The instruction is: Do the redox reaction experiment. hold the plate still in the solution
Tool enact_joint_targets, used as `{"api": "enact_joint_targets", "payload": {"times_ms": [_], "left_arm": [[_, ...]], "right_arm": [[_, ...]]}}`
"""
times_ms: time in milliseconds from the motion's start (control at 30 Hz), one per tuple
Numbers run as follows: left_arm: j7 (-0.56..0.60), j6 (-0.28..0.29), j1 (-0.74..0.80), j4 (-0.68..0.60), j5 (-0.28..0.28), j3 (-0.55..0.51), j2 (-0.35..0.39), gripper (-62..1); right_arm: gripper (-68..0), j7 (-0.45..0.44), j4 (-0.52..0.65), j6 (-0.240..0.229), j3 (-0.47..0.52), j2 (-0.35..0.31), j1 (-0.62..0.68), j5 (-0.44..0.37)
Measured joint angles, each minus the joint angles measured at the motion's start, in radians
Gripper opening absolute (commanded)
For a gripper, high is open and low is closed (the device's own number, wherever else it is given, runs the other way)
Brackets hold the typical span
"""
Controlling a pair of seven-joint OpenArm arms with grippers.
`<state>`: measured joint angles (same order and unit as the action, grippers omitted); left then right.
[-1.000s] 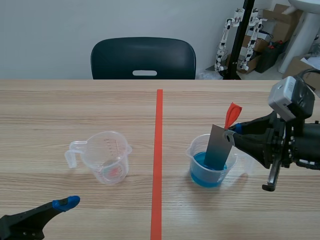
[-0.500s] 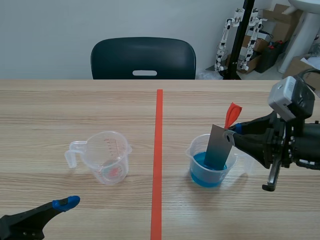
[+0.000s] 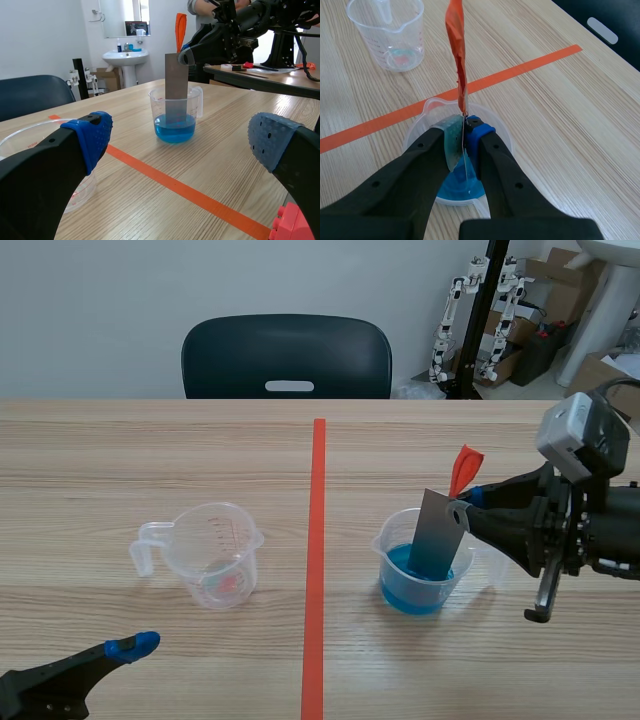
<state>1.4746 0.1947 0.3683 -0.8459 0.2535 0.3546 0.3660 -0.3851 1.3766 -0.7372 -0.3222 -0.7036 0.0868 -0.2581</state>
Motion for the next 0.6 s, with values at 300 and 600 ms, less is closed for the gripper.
{"api": "enact_joint_targets", "payload": {"times_ms": [300,600], "left_arm": [[0.0,0.0,0.0,0.0,0.0,0.0,0.0,-3.7],[0.0,0.0,0.0,0.0,0.0,0.0,0.0,-3.7]], "right_arm": [[-66.9,-0.008,0.0,0.0,0.0,0.0,0.0,0.004],[-66.9,-0.008,0.0,0.0,0.0,0.0,0.0,0.004]]}}
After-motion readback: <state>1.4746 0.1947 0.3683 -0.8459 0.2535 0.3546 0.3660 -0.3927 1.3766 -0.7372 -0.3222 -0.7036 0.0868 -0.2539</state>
